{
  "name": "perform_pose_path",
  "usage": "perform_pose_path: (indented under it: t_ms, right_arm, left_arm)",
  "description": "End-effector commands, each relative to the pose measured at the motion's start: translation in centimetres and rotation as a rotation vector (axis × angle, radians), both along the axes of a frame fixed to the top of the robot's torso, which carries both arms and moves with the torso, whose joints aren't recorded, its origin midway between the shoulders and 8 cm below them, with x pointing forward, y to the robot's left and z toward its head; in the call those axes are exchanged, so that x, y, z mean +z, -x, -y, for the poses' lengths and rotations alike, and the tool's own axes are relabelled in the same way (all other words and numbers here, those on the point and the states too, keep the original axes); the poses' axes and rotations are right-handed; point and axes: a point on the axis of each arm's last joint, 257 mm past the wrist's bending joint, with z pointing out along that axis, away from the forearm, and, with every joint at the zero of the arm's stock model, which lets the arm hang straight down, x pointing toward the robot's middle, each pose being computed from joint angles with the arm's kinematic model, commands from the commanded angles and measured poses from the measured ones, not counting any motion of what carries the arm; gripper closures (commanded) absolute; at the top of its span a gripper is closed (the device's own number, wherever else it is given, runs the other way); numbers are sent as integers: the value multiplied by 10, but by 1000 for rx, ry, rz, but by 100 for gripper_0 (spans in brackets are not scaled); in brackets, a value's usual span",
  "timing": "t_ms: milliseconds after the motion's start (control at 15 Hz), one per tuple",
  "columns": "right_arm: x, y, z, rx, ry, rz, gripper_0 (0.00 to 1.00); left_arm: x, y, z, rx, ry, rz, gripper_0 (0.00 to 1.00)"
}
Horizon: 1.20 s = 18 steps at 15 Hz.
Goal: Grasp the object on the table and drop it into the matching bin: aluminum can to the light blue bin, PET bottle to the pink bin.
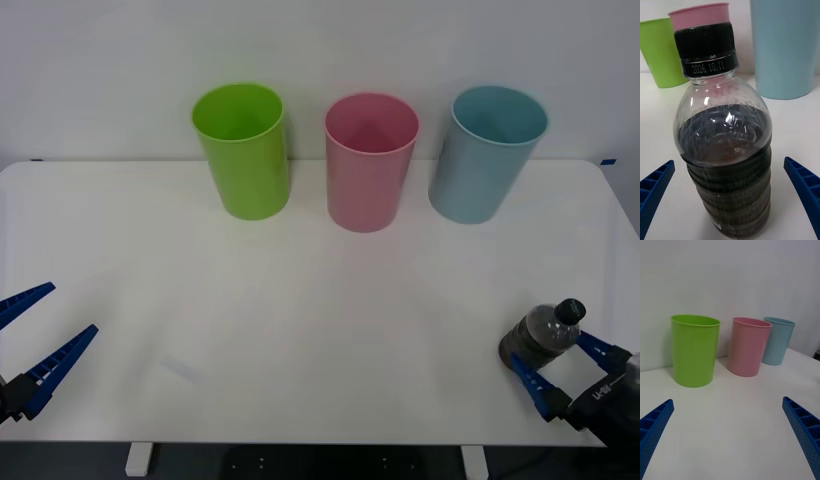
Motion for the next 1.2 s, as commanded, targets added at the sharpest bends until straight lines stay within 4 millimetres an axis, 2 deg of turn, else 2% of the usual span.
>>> perform_pose_path:
  t_ms: [67,533,600,667,733,1200]
  right_arm:
    - [0,-9,-6,-11,-2,9,0]
    - [-1,-12,-10,-16,15,20,0]
    - [-1,-12,-10,-15,18,24,5]
    - [-1,-12,-10,-13,23,25,87]
    - [-1,-12,-10,-13,26,27,100]
    - [1,-14,-12,-7,37,37,100]
  left_arm:
    - [0,0,0,0,0,0,0]
    - [0,0,0,0,0,0,0]
    - [0,0,0,0,0,0,0]
    - [0,0,0,0,0,0,0]
    - [0,0,0,0,0,0,0]
    - [0,0,0,0,0,0,0]
